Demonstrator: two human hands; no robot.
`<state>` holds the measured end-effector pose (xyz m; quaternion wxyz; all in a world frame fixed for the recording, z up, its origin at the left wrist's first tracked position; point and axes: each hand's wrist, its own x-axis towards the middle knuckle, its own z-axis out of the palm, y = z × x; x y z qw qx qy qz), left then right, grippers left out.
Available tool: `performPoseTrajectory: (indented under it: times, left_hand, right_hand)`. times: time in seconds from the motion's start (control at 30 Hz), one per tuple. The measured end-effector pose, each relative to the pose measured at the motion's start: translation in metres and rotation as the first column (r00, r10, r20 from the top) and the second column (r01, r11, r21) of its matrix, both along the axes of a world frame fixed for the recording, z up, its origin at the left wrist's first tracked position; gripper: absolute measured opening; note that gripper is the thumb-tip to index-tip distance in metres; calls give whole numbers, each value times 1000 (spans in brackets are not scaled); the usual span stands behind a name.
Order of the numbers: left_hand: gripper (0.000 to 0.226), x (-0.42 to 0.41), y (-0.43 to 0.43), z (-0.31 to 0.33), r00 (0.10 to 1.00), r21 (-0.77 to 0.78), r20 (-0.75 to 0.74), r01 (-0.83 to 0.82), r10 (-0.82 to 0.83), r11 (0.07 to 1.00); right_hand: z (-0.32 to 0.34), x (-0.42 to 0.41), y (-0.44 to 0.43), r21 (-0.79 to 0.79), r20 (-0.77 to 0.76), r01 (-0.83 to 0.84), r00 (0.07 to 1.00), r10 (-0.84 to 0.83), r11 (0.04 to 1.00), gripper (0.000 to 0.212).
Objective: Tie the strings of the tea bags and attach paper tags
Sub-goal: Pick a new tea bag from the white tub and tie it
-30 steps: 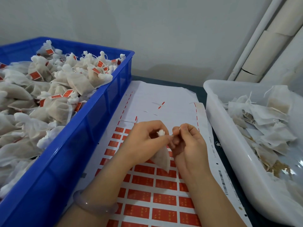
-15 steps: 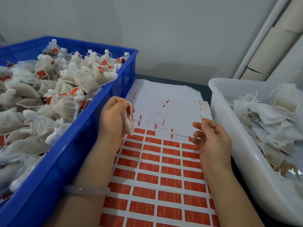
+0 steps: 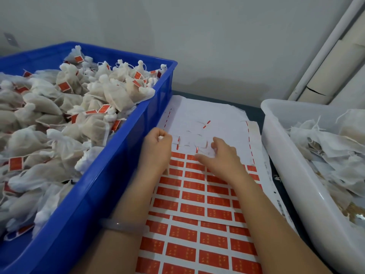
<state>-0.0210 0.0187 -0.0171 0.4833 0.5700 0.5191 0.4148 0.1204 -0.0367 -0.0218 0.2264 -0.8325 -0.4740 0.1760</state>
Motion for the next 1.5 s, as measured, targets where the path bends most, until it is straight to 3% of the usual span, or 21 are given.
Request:
performPoseTrajectory:
  times: [0.1, 0.2, 0.37, 0.7, 0.87, 1.1, 1.5]
  left_hand:
    - [15, 0, 0, 0, 1000, -10, 6, 9, -9, 1000]
    - [15, 0, 1, -1, 1000, -16, -15, 24, -24, 1000]
    - [14, 1, 1, -5, 999, -26, -38, 37, -38, 999]
    - [9, 4, 2, -11, 992, -8, -114, 60, -61, 998]
    - [17, 5, 3, -16, 962, 33, -263, 85, -73, 996]
    - [12, 10, 1, -21, 889, 150, -438, 217, -132, 965]
    - [27, 14, -1, -24, 896, 233, -434, 211, -93, 949]
  right_hand:
    - [0, 1, 14, -60, 71, -41, 996, 45, 997, 46]
    - [1, 4, 20, 56, 8, -96, 995, 95, 994, 12]
    - [-1, 3, 19, 172, -110, -153, 979, 173, 973, 18]
    - [-6, 7, 19, 216, -330, -24, 939, 96, 976, 12]
    - [-8, 5, 20, 197, -326, -17, 942, 82, 980, 15]
    - [-5, 3, 20, 194, -411, 7, 909, 75, 981, 21]
    - [-4, -1, 19, 176, -427, -8, 901, 84, 984, 31]
